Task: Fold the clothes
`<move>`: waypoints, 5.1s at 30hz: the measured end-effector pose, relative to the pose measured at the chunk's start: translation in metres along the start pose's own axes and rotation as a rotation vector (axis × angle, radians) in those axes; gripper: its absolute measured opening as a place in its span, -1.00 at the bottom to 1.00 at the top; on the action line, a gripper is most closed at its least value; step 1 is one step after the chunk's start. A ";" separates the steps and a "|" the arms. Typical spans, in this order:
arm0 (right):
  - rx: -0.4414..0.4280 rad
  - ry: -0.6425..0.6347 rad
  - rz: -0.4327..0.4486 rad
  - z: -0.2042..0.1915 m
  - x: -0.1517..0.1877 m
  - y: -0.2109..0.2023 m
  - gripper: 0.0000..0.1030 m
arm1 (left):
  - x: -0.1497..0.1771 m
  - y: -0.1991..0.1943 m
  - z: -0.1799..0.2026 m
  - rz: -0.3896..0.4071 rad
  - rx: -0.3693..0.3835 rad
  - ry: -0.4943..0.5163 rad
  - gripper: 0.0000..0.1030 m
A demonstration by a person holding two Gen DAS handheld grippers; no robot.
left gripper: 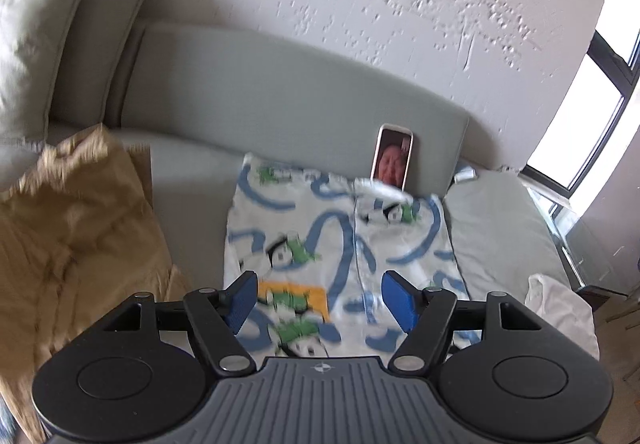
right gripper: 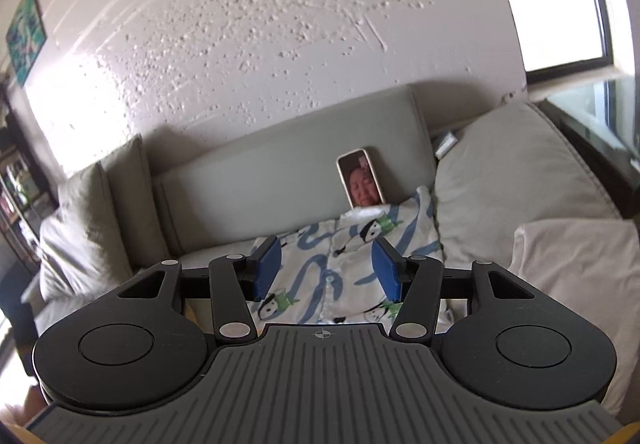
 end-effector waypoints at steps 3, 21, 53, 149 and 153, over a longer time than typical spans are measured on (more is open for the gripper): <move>-0.006 -0.034 -0.005 -0.007 -0.009 0.007 0.11 | -0.015 -0.004 0.004 0.039 -0.014 0.029 0.32; 0.240 -0.093 -0.276 0.062 -0.127 0.250 0.51 | -0.145 0.252 -0.065 -0.358 -0.029 -0.266 0.21; 0.202 0.290 -0.522 0.230 -0.074 0.527 0.17 | -0.133 0.485 -0.080 -0.375 -0.145 0.046 0.41; -0.071 0.183 -0.818 0.015 0.158 0.183 -0.62 | 0.185 -0.004 0.030 -0.327 0.342 0.235 -0.23; -0.126 0.130 -0.917 0.008 0.176 0.144 -0.60 | 0.190 -0.009 0.026 -0.325 0.330 0.217 -0.21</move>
Point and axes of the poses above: each gripper's, at about its wrist camera, not at the fingertips, and y roughly the way its jaws point, z to its right, x to its underside, the point moved 1 cm from there along y, roughly the way its jaws point
